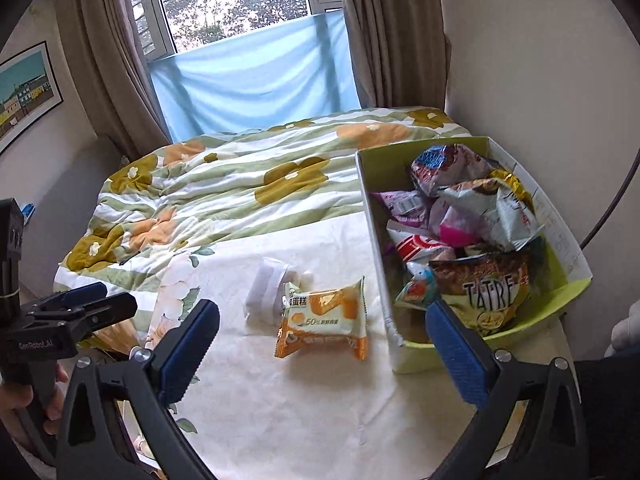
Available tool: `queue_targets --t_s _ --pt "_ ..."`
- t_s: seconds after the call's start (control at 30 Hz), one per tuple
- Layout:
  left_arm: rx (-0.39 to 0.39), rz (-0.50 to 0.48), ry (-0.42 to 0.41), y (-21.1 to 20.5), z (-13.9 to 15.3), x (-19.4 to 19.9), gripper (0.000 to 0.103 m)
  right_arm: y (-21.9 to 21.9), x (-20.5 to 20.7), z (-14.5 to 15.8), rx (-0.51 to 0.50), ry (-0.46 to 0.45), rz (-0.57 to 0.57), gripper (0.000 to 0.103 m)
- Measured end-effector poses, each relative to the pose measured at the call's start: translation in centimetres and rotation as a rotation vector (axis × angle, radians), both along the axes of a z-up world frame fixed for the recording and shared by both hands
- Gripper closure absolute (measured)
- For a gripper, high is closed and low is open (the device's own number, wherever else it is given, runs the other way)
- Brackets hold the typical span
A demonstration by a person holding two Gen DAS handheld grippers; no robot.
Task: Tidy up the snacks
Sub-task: 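Open both tools and pull them back toward the last table items, then grasp the white wrapped packet with the left tool while the right tool grasps the orange cake bag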
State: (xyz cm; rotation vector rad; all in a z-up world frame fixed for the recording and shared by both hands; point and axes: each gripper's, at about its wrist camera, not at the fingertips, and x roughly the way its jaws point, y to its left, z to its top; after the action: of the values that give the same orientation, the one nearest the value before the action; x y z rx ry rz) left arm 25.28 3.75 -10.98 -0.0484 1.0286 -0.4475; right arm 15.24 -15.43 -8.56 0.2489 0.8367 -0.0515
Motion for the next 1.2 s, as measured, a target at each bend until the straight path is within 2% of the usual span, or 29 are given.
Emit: queue_targets --t_s 0.2,0.37,0.6,0.7,0.77,0.93,1.0,1.1,1.2 --pt "0.006 -0.041 0.054 -0.5 -3.5 3.0 0.001 3.3 1.0 -4.6 -0.035 0.016 -0.054 0.0" --pt "-0.001 -0.048 0.091 -1.2 -7.0 5.1 0.001 5.1 2.8 -8.7 -0.125 0.006 -0.106 0.0" --pt "-0.006 -0.025 0.132 -0.9 -10.3 7.5 0.001 7.3 6.0 -12.7 -0.298 0.005 -0.141 0.0" --pt "-0.004 -0.02 0.149 -0.8 -11.2 8.3 0.001 8.1 7.0 -14.0 -0.406 0.018 -0.149 0.0" --pt "-0.003 -0.02 0.16 -1.0 -11.8 8.8 0.001 8.1 7.5 -14.6 -0.441 0.042 -0.157 0.0" --pt "0.001 -0.041 0.181 -2.3 -12.8 10.0 0.001 6.8 8.5 -16.2 -0.368 0.104 -0.144 0.0" --pt "0.006 -0.057 0.183 -3.0 -13.0 10.4 0.001 5.9 8.6 -16.8 -0.308 0.131 -0.157 0.0" --pt "0.016 -0.085 0.186 -4.4 -13.4 11.0 0.001 5.3 8.3 -16.9 -0.256 0.125 -0.167 0.001" --pt "0.031 -0.116 0.195 -6.1 -14.0 11.5 0.001 5.2 8.1 -16.8 -0.229 0.123 -0.163 0.008"
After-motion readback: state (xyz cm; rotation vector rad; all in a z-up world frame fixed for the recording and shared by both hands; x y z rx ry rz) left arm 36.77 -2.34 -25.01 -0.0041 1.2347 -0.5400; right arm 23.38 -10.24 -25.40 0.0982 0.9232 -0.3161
